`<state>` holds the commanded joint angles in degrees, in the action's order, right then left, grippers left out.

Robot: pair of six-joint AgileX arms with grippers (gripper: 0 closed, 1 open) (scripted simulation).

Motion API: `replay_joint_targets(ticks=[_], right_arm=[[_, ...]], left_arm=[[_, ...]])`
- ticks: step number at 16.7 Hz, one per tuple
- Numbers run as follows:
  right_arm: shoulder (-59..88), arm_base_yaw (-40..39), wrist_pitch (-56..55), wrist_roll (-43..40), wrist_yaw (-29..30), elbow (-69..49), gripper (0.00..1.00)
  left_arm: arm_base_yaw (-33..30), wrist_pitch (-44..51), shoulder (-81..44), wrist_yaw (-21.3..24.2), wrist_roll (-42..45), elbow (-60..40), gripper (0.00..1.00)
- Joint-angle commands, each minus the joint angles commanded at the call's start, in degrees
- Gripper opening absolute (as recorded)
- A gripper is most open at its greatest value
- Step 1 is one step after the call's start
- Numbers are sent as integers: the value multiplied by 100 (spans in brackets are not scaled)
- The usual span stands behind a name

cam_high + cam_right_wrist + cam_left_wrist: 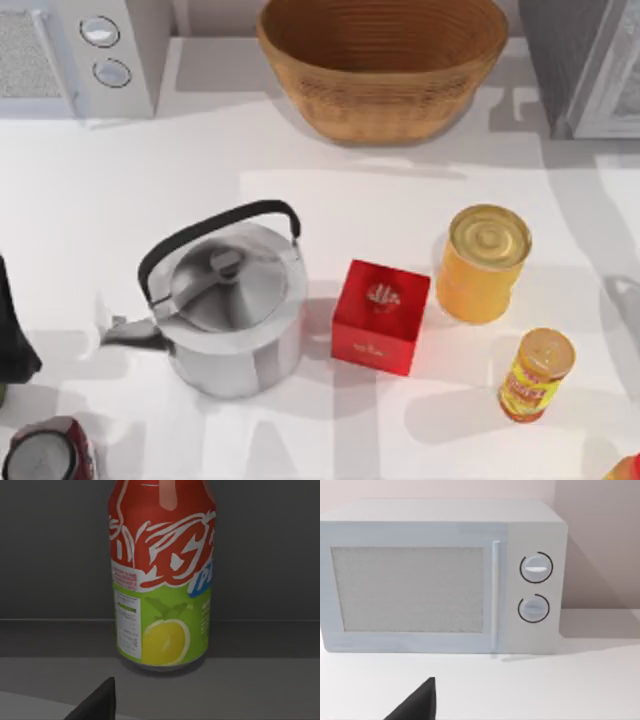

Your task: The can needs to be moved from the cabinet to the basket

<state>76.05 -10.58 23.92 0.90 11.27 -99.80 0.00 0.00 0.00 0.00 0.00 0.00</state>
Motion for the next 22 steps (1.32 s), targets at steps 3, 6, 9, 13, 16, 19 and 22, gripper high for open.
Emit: replay_joint_targets(ticks=[3,6,9,13,16,19,22], right_arm=[[-2,24,-16,0,1,-3,100],[409,-26,-96,-3,84,-378,100],[1127,-134,-218,-12,194,-953,100],[1770,-228,-354,-22,303,-1464,100],[1789,-231,-358,-22,307,-1480,100],[1842,-198,-337,-20,286,-1535,100],[2225,-160,-242,-22,242,-2034,100]], left_arm=[[0,0,0,0,0,0,100],[0,0,0,0,0,0,100],[0,0,0,0,0,0,100],[0,0,0,0,0,0,100],[0,0,0,0,0,0,100],[0,0,0,0,0,0,100],[0,0,0,0,0,0,100]])
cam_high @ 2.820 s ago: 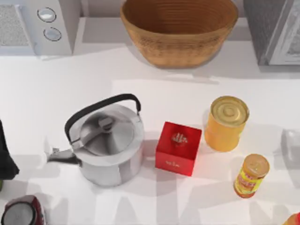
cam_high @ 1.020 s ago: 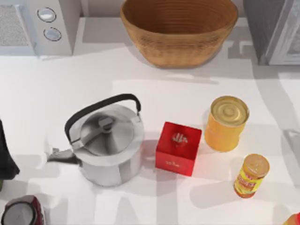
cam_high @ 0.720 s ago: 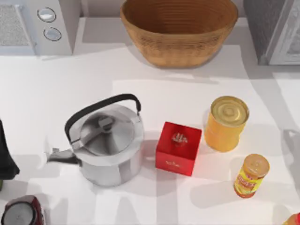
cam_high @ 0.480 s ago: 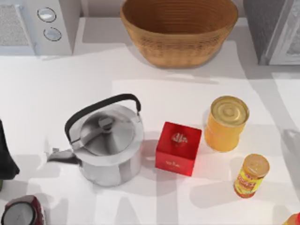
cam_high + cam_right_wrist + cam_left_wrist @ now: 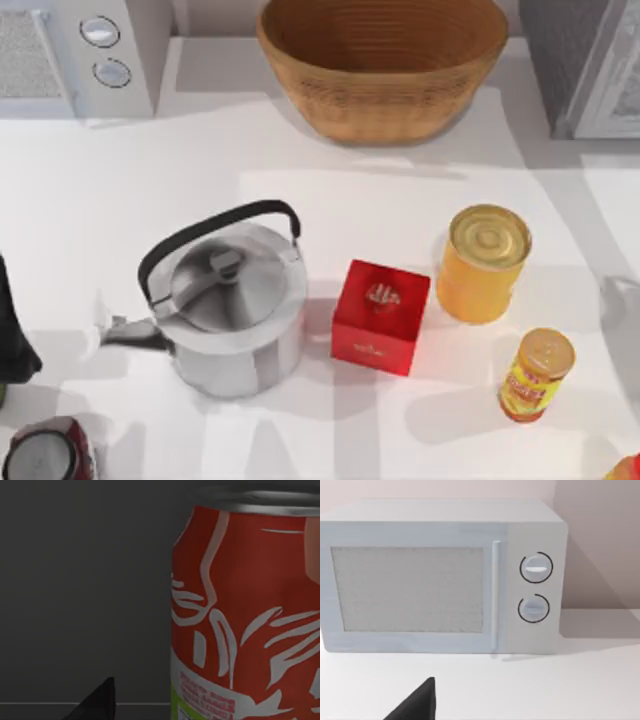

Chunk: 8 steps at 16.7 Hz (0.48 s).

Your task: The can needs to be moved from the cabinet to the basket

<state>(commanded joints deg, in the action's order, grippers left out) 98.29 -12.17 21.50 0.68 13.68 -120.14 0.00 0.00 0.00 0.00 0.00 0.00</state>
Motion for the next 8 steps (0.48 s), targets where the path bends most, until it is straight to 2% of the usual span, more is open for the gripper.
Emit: replay_joint_targets(ticks=[8], right_arm=[[1096,155,293,-4,-138,-1392,100]], left_arm=[[0,0,0,0,0,0,100]])
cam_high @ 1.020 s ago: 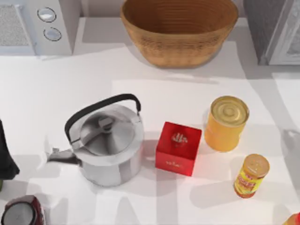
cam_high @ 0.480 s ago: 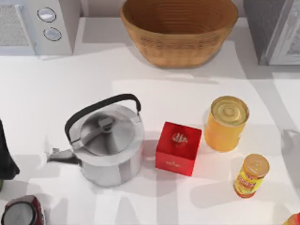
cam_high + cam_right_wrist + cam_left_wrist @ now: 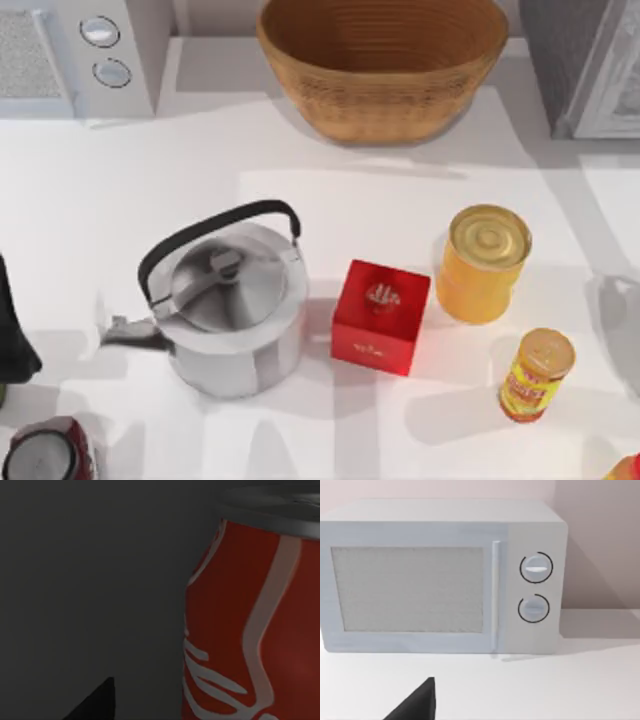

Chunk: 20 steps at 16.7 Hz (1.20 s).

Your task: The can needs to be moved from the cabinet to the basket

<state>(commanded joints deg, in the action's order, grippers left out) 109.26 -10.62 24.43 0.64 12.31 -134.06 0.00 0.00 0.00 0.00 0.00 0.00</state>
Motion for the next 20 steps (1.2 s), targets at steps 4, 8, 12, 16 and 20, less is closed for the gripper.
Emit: replay_joint_targets(ticks=[4,8,12,16,20], right_arm=[[8,1,2,0,-1,-10,100],[8,1,2,0,-1,-10,70],[8,1,2,0,-1,-10,40],[8,1,2,0,-1,-10,10],[8,1,2,0,-1,-10,0]], left_arm=[[0,0,0,0,0,0,100],[0,0,0,0,0,0,100],[0,0,0,0,0,0,100],[0,0,0,0,0,0,100],[0,0,0,0,0,0,100]])
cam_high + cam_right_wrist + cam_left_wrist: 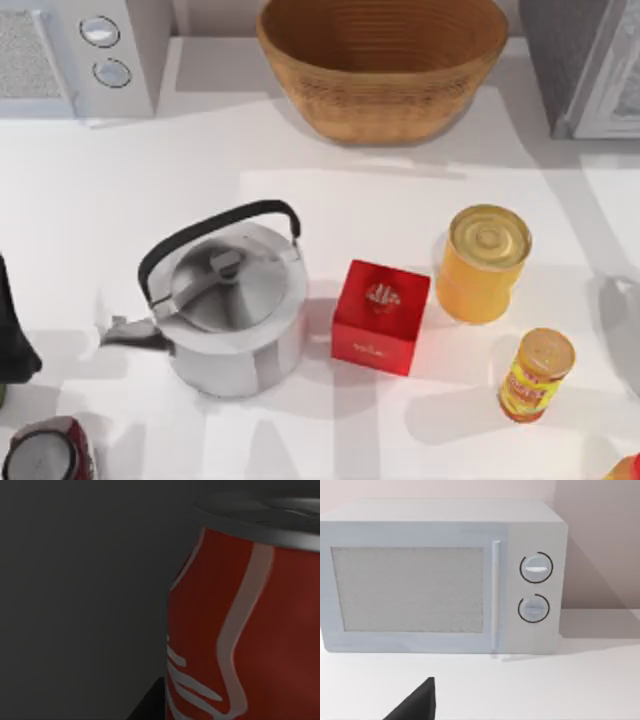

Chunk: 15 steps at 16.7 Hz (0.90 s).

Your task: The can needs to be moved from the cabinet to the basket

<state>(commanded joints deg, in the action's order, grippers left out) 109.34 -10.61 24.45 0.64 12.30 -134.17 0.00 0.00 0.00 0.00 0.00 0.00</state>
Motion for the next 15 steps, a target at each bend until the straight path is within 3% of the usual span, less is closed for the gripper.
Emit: replay_joint_targets(ticks=[8,15], right_arm=[[-94,-49,46,8,26,32,0],[-1688,-641,972,6,593,690,0]], left_arm=[[0,0,0,0,0,0,100],[0,0,0,0,0,0,100]])
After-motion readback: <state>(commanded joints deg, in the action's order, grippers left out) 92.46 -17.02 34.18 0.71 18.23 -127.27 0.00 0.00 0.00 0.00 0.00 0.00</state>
